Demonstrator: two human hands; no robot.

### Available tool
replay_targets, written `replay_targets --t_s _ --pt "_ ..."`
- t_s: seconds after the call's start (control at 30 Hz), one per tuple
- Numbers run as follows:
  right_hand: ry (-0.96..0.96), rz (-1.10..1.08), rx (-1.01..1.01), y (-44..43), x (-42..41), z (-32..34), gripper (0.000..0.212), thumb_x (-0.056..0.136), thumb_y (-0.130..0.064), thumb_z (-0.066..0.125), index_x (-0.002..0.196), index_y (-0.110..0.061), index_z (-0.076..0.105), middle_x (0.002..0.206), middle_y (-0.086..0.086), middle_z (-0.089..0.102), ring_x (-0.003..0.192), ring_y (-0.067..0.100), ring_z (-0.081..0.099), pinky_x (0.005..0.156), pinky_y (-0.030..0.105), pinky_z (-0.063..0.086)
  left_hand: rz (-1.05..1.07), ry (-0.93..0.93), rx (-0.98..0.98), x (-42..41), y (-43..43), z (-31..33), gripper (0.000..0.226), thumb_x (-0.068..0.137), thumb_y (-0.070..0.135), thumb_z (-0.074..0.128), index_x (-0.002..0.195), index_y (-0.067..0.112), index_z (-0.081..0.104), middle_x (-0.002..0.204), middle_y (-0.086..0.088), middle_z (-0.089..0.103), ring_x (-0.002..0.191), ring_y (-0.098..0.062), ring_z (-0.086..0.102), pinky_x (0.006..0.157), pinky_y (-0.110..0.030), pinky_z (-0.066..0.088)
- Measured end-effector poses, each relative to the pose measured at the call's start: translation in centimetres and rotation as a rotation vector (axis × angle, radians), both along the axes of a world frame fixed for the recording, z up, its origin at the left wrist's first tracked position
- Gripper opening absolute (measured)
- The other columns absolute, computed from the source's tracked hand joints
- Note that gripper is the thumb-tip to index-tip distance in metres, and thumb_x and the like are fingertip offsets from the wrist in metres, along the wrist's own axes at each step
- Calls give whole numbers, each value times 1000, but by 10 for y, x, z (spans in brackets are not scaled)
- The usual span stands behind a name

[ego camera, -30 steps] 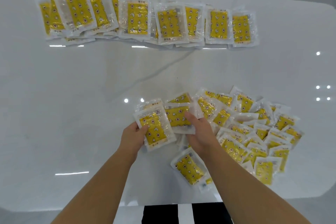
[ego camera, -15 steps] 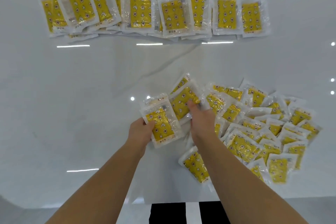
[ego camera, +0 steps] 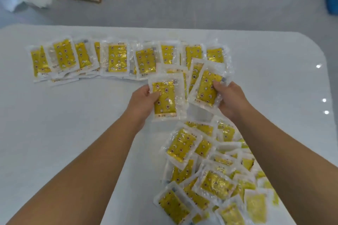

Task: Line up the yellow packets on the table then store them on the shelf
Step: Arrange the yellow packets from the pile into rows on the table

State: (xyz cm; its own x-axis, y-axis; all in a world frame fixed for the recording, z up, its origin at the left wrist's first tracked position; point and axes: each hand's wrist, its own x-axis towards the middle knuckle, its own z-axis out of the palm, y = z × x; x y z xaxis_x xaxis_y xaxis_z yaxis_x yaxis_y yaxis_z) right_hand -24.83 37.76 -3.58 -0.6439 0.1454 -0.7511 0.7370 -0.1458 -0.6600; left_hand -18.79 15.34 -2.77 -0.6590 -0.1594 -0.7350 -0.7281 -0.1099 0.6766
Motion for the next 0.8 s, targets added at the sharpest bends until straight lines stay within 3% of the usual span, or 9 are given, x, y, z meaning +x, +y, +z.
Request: replay_targets --t_s 0.07,0.13,0.2,0.23,0.3,0.43,0.57,0.67,0.8 --pt "14 23 72 7 -39 -2 10 93 -8 61 97 -17 58 107 7 67 103 25 66 93 50 53 5 41 -103 -45 16 -1 18 94 8 53 91 23 63 88 1 67 80 -18 65 63 -23 51" --pt "51 67 156 10 -73 -10 12 91 -8 63 94 -17 57 102 8 67 98 26 67 90 50 54 9 31 -235 -85 27 -10 20 93 8 50 108 14 63 93 -2 64 82 -19 61 50 -20 41" --pt "85 154 248 9 -101 -19 12 90 -7 61 88 -17 56 94 6 65 95 27 67 87 46 55 -2 -34 -376 -115 34 -23 43 91 5 46 134 6 50 124 -11 59 105 -26 61 58 -23 50" --pt "99 215 309 8 -111 -25 11 90 -6 58 86 -16 57 90 5 64 94 27 67 85 43 56 -19 -76 -455 -125 36 -27 50 90 4 45 140 5 42 137 -14 51 117 -29 56 73 -28 54" --pt "144 384 492 10 -125 -34 17 91 -8 51 75 -15 55 78 4 59 84 28 63 72 36 53 -47 -133 -593 -135 39 -33 53 91 1 45 143 4 38 143 -13 46 123 -30 51 86 -32 47" --pt "293 630 787 21 -127 -39 40 97 -12 40 57 -18 38 70 5 46 66 22 43 52 28 29 -156 -41 -922 -134 39 -29 18 91 1 45 102 2 59 107 -15 61 94 -29 59 64 -30 37" --pt "387 663 770 41 -130 -34 41 98 -15 40 57 -19 35 63 -1 41 57 14 36 49 26 27 -131 -25 -1029 -128 29 -26 20 86 1 44 88 5 64 85 -12 62 71 -27 54 48 -25 30" --pt "402 640 737 65 -138 -29 39 99 -16 44 61 -14 37 60 -3 37 58 13 34 48 17 26 -106 46 -976 -129 35 -18 14 92 8 46 84 6 58 70 -4 53 64 -22 47 48 -25 29" --pt "353 642 795 97 -156 -39 40 98 -17 46 59 -16 37 61 -4 39 69 19 41 49 19 26 -146 128 -790 -144 65 -18 19 92 13 52 74 9 54 64 1 45 61 -17 40 59 -27 33"
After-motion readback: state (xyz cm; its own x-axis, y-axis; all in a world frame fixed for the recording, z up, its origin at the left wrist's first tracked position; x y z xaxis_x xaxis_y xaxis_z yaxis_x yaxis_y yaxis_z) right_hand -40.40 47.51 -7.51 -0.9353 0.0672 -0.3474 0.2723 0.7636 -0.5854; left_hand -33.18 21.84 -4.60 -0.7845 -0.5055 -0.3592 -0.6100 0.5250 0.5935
